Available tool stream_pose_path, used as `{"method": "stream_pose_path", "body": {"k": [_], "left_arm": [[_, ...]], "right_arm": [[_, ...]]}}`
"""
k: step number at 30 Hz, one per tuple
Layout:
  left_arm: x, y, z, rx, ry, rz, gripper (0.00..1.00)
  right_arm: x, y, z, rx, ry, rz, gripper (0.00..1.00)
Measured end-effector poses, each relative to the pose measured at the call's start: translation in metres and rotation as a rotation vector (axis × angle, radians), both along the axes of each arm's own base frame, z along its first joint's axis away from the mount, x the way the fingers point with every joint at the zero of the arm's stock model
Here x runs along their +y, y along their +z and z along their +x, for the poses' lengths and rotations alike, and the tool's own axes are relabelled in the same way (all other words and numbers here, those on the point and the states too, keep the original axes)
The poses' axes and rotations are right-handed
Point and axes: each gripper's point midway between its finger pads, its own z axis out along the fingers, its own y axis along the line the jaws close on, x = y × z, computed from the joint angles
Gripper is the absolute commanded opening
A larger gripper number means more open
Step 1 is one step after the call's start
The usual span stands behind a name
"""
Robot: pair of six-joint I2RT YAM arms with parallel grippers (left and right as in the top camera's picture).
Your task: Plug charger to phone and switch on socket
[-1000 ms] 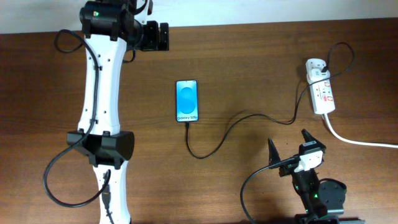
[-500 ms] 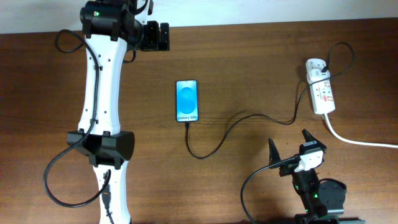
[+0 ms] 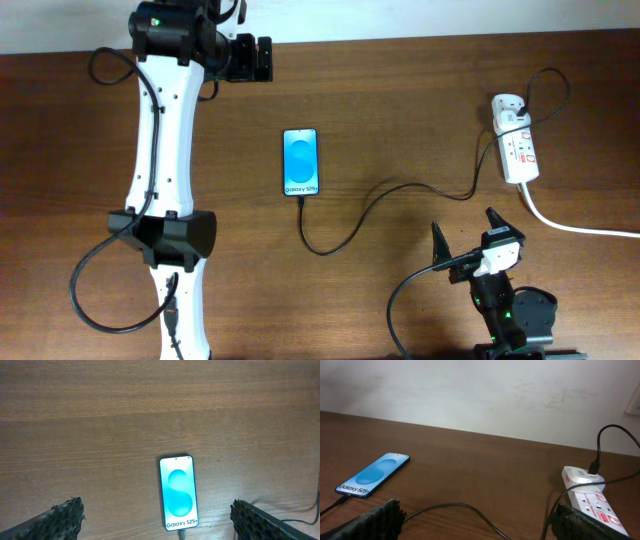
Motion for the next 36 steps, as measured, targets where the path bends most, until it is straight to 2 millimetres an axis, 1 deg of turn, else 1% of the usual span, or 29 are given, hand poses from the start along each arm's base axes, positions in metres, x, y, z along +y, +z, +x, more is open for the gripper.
{"method": "stream_pose_path", "body": {"k": [12,13,14,15,16,17,18,19,20,21,22,24,25,27,28,29,30,31,32,33,34,35,36], "left_arm": [[-0.001,0.000,0.000,0.000,-0.001,0.000,0.99],[-0.001,0.002,-0.001,-0.004,-0.003,-0.001,0.99],[-0.001,0.010,-0.004,-0.017,-0.003,-0.003,0.99],[0.000,0.028,-0.011,-0.051,-0.004,-0.009,1.00],[0.002,0.057,-0.029,-0.098,-0.006,-0.017,0.99],[0.007,0.090,-0.052,-0.152,-0.005,-0.028,0.99],[0.012,0.115,-0.082,-0.191,-0.006,-0.035,0.99],[0.017,0.131,-0.109,-0.214,-0.006,-0.039,0.99],[0.023,0.132,-0.141,-0.190,-0.006,-0.035,0.99],[0.025,0.131,-0.151,-0.188,-0.006,-0.034,1.00],[0.028,0.117,-0.167,-0.137,-0.006,-0.025,0.99],[0.036,0.105,-0.185,-0.107,0.009,0.004,0.99],[0.045,0.106,-0.199,-0.118,0.028,0.034,0.99],[0.052,0.117,-0.218,-0.169,0.041,0.041,0.99],[0.055,0.113,-0.232,-0.169,0.044,0.045,0.99],[0.057,0.108,-0.237,-0.190,0.047,0.044,0.99],[0.060,0.085,-0.245,-0.173,0.051,0.054,0.99],[0.062,0.071,-0.247,-0.176,0.057,0.056,0.99],[0.066,0.049,-0.251,-0.161,0.071,0.061,0.99],[0.074,0.012,-0.270,-0.079,0.086,0.081,0.99],[0.077,-0.008,-0.275,-0.070,0.092,0.087,0.99],[0.079,-0.030,-0.279,-0.087,0.100,0.092,0.99],[0.080,-0.042,-0.274,-0.142,0.107,0.089,0.99]], "right_arm": [[0.000,0.000,0.000,0.000,0.000,0.001,0.98],[0.000,0.000,0.000,0.000,0.000,0.000,0.98],[0.000,0.000,0.000,0.000,0.000,0.000,0.98],[0.000,0.000,0.000,0.000,0.000,0.000,0.98],[0.000,0.000,0.000,0.000,0.000,0.000,0.98],[0.000,0.000,0.000,0.000,0.000,0.000,0.98],[0.000,0.000,0.000,0.000,0.000,0.000,0.98],[0.000,0.000,0.000,0.000,-0.001,0.000,0.98],[0.000,0.000,0.000,-0.001,0.000,0.000,0.98],[0.000,0.000,0.000,0.000,0.000,0.000,0.98],[0.000,0.000,0.000,-0.001,-0.001,0.000,0.98],[0.000,0.000,0.000,-0.002,-0.001,0.000,0.98],[0.000,0.000,0.000,-0.001,0.000,0.000,0.98],[0.000,0.000,0.000,-0.001,-0.001,0.000,0.98],[0.000,0.000,0.000,-0.002,-0.001,0.000,0.98],[0.000,0.000,0.000,0.000,-0.001,0.000,0.98],[0.000,0.000,0.000,0.000,-0.002,0.000,0.98],[-0.001,0.000,0.000,0.001,-0.004,0.000,0.98],[-0.001,0.000,0.000,0.000,-0.004,0.000,0.98],[-0.001,0.000,0.000,0.000,-0.005,0.000,0.98],[-0.001,0.000,0.000,0.000,-0.005,-0.001,0.98],[-0.001,0.000,0.000,0.000,-0.005,0.000,0.98],[-0.001,0.000,0.000,0.000,-0.005,0.000,0.98]]}}
